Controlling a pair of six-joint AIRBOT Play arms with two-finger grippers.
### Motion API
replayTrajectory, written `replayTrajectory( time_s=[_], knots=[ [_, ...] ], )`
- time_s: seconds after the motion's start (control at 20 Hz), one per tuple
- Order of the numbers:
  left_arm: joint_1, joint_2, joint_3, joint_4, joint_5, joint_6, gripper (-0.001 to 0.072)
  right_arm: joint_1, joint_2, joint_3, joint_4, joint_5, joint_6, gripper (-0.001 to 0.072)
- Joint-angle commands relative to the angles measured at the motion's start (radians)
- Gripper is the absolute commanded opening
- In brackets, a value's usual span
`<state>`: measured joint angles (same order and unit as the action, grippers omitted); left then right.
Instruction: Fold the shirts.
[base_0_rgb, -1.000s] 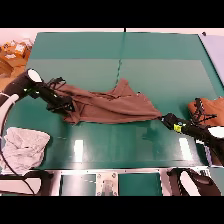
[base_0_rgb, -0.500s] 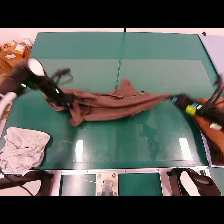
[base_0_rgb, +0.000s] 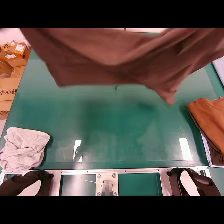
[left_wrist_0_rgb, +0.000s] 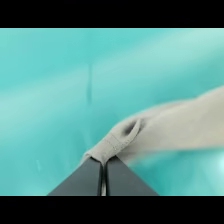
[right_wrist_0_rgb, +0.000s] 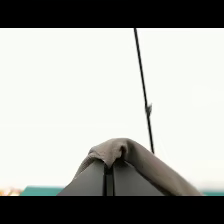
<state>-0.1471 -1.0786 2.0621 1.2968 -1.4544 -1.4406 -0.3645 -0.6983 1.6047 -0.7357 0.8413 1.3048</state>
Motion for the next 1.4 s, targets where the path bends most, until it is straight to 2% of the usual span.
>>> replayTrajectory(
  time_s=[0.0, 0.2, 0.45, 0.6, 0.8, 1.0, 1.15, 1.2, 1.25, 1.3, 1.35],
  knots=[
    [0.001, 0.091, 0.07, 0.0, 0.031, 0.0, 0.0022, -0.056, -0.001, 0.191, -0.063, -0.004, 0.053, 0.002],
    [0.001, 0.105, -0.021, 0.001, 0.026, 0.0, 0.0023, -0.056, -0.031, 0.182, -0.061, -0.001, 0.053, 0.002],
    [0.001, 0.023, -0.266, 0.002, 0.185, 0.002, 0.0023, -0.04, -0.191, 0.053, -0.012, 0.052, 0.053, 0.002],
    [0.001, -0.11, -0.353, 0.001, 0.294, 0.002, 0.0023, 0.019, -0.323, -0.084, -0.013, 0.049, 0.015, 0.0021],
    [0.001, -0.407, -0.38, 0.0, 0.376, 0.003, 0.0023, 0.089, -0.575, -0.212, -0.012, 0.013, -0.051, 0.0021],
    [0.001, -0.694, -0.38, -0.097, 0.553, 0.048, 0.0023, 0.13, -0.835, -0.227, -0.004, -0.011, -0.061, 0.002],
    [0.001, -0.78, -0.379, -0.159, 0.617, 0.054, 0.0024, 0.13, -0.947, -0.227, 0.014, -0.023, -0.06, 0.0024],
    [0.001, -0.783, -0.377, -0.138, 0.61, 0.054, 0.0144, 0.12, -0.959, -0.227, 0.014, -0.022, -0.056, 0.017],
    [0.001, -0.782, -0.368, -0.109, 0.594, 0.049, 0.0459, 0.102, -0.959, -0.226, 0.014, -0.019, -0.056, 0.0379],
    [0.012, -0.782, -0.346, -0.081, 0.544, 0.029, 0.0557, 0.079, -0.955, -0.217, 0.014, 0.003, -0.047, 0.0425],
    [0.027, -0.782, -0.315, -0.064, 0.477, 0.027, 0.0559, 0.042, -0.946, -0.203, 0.014, 0.053, -0.041, 0.0413]
  ],
)
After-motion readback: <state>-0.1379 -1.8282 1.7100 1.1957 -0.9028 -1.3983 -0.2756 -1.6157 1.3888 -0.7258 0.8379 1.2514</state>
